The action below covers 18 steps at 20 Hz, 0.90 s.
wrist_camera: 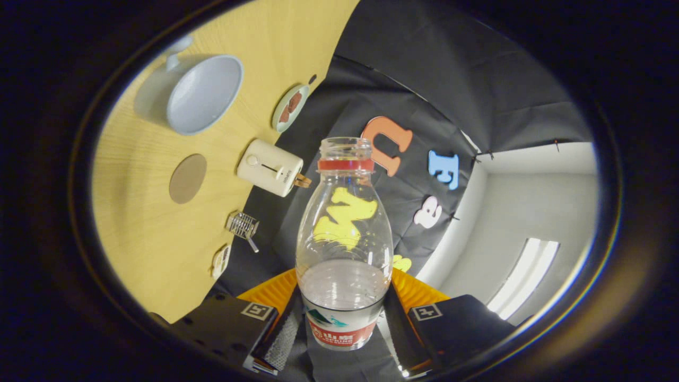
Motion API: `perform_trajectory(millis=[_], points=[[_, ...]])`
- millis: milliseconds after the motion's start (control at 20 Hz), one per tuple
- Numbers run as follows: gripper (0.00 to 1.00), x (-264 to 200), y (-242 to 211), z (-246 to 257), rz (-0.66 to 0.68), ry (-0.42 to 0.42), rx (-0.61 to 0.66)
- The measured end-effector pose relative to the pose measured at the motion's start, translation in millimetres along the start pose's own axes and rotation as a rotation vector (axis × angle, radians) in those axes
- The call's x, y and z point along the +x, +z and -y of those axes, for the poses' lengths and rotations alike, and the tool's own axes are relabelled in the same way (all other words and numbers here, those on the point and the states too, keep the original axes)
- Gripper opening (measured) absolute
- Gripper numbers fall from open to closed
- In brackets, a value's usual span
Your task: Take the bottle from table, then pour the juice into the cup, finally place the bottle on the coaster
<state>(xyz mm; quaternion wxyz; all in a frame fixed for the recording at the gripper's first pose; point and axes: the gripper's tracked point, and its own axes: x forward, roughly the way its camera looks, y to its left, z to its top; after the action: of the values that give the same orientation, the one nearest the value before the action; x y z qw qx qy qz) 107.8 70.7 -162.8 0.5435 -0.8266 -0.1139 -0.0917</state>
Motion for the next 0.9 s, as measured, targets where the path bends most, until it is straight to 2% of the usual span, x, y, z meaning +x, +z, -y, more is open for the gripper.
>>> perform_trajectory(millis=[250,500,750,900], points=[[0.8,3.8,-12.5,11.1,-0.051,-0.013,0.138],[0.8,9.0,-17.8,31.4,-0.066,-0.048,0.375],[0.8,8.5,-16.0,29.1,-0.103,0.041,0.63],[0.8,4.3,-9.5,24.3,-0.114,0.123,0.793]])
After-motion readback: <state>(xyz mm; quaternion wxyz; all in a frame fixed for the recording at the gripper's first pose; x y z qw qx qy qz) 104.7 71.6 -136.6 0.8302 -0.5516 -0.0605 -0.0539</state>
